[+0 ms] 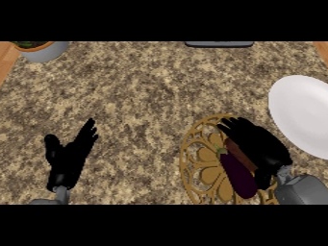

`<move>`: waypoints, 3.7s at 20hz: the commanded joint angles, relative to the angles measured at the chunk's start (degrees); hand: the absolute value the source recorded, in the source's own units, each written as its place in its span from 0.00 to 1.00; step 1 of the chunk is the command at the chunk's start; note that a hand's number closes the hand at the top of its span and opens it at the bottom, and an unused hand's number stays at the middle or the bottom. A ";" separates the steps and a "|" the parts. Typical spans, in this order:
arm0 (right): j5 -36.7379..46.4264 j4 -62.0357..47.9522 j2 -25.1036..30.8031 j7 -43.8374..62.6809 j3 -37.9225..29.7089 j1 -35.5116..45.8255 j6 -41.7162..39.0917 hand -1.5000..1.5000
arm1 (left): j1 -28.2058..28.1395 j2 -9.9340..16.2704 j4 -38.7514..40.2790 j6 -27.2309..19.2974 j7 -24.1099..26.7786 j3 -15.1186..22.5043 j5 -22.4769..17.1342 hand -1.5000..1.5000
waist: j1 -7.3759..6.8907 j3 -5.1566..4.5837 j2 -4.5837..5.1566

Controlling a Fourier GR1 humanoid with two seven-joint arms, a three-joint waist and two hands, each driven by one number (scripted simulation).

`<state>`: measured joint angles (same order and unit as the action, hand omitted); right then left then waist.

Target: Pick the sweet potato from the placemat and place it in the plate

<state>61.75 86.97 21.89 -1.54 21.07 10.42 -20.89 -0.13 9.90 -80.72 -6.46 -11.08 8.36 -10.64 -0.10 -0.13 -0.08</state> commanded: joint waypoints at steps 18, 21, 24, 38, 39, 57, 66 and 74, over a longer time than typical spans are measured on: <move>6.04 -11.45 -10.50 17.25 -21.91 8.78 12.73 1.00 | -0.28 -1.05 -2.22 1.40 -1.03 -2.47 1.63 0.50 | 0.89 0.49 0.99; 6.39 -11.41 -11.72 27.22 -28.95 11.72 16.91 1.00 | -0.81 -1.17 -1.99 1.47 -1.10 -2.51 1.41 0.50 | 1.28 0.47 1.25; 10.51 -10.92 -12.33 37.52 -33.58 16.83 24.34 1.00 | -0.78 -1.02 -2.12 1.95 -1.02 -1.95 1.69 0.50 | -1.25 0.24 1.55; 39.66 -16.07 -12.88 76.69 -47.63 31.51 51.81 1.00 | 2.08 -2.45 -2.01 3.16 -1.86 1.56 2.98 0.50 | -6.75 0.17 3.13; 40.93 -17.06 -12.45 77.44 -49.72 31.01 53.19 1.00 | 1.38 -2.16 -2.25 3.08 -1.54 1.46 3.17 0.50 | -6.62 0.26 3.03; 62.32 -22.28 -16.84 79.59 -69.86 24.81 74.48 1.00 | 2.37 -0.84 -2.30 3.05 -3.36 -1.60 1.60 0.50 | -2.90 0.40 1.40; 53.78 -28.68 -15.33 75.17 -82.42 25.90 77.85 1.00 | 1.79 -1.38 -1.56 2.70 -2.49 -2.06 1.64 0.50 | -1.39 0.42 0.82; 31.39 -52.46 -6.91 58.13 -84.03 24.80 86.02 0.00 | 0.60 -2.83 -0.70 1.59 -0.79 -1.77 2.68 0.50 | -0.96 0.40 0.70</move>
<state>102.28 43.50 12.63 59.99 -62.92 36.08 56.90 -0.09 7.93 -82.57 -4.40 -13.20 6.83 -8.29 -1.40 0.28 0.62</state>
